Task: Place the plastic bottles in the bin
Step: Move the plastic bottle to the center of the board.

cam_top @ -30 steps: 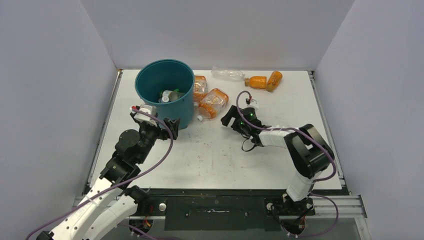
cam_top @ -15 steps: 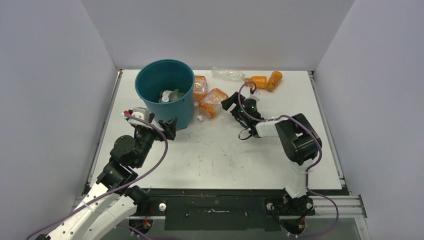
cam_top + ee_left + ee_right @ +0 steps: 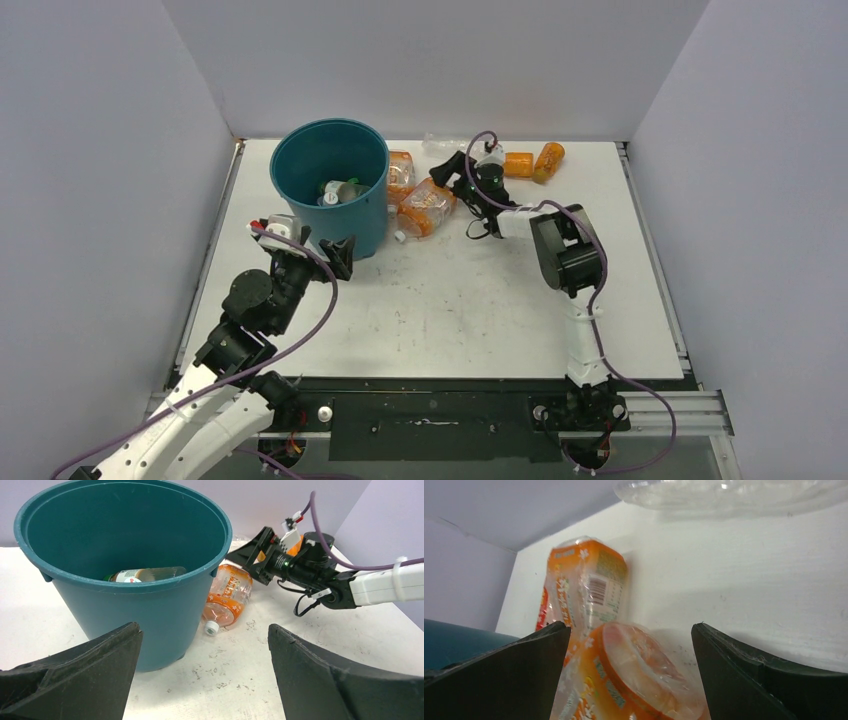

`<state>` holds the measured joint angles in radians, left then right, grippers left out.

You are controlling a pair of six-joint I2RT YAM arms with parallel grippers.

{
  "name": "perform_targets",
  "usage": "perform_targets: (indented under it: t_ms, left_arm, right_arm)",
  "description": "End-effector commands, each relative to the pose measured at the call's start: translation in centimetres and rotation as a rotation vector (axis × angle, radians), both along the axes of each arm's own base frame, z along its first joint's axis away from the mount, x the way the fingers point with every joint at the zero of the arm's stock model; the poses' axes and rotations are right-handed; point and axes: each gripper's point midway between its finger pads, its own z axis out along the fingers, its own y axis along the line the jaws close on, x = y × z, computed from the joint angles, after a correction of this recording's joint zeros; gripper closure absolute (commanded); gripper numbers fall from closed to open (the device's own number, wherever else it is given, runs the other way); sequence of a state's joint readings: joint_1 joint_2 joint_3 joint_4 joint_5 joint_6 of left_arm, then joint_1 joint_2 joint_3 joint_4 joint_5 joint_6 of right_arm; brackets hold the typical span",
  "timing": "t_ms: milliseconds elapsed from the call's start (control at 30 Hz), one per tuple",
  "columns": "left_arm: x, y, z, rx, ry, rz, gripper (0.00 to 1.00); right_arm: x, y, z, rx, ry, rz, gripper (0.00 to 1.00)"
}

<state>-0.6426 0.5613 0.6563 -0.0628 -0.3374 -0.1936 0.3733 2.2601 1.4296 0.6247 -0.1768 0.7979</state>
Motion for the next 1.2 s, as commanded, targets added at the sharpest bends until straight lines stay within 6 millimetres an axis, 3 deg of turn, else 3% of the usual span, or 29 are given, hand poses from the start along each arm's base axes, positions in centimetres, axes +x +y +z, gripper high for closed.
perform_targets:
  t_ms: [0, 167, 367, 433, 467, 533, 633, 800, 900, 1033, 1167]
  left_arm:
    - [0.2, -0.1, 1.2, -0.011, -0.041, 0.001, 0.04]
    - [0.6, -0.5, 0.9, 0.001, -0.027, -0.013, 0.04]
    - [0.4, -1.4, 0.9, -0.007, -0.021, -0.067, 0.04]
    - [0.5, -1.5, 0.4, -0.01, -0.008, -0.072, 0.04]
    - [0.5, -1.8, 0.2, -0.009, -0.001, -0.087, 0.04]
    - [0.5, -2.7, 0.1, -0.008, 0.011, -0.124, 0.04]
    - [0.3, -4.6, -0.5, -0.01, 0.055, -0.205, 0.04]
    - [-0.9, -7.7, -2.8, -0.06, 0.205, -0.29, 0.02]
    - [-1.8, -9.5, -6.6, -0.193, 0.383, -0.304, 0.0]
    - [-3.2, -11.5, -12.0, -0.35, 0.538, -0.279, 0.06]
    - [-3.3, -12.4, -14.6, -0.42, 0.55, -0.208, 0.08]
  right_arm:
    - [-0.9, 1.6, -0.7, 0.002, -0.009, 0.104, 0.02]
    - [-4.4, 1.7, -1.0, 0.034, 0.001, 0.147, 0.13]
    - [-10.8, -0.7, -2.1, 0.061, 0.034, 0.106, 0.22]
    - [-13.9, -1.9, -2.6, 0.1, 0.068, 0.084, 0.15]
    - [-14.7, -1.9, -1.8, 0.114, 0.055, 0.088, 0.1]
    - [-17.4, -2.7, -2.9, 0.055, 0.1, 0.079, 0.03]
    - [-19.7, -3.2, -1.8, -0.022, 0.083, 0.083, 0.0]
    - [-20.5, -4.8, 0.1, -0.1, 0.029, 0.06, 0.05]
    - [-19.9, -5.0, 1.0, -0.084, 0.017, 0.065, 0.04]
    - [-18.4, -3.7, 2.1, -0.054, -0.008, 0.074, 0.03]
    - [-16.4, -1.9, 1.3, -0.067, 0.017, 0.09, 0.02]
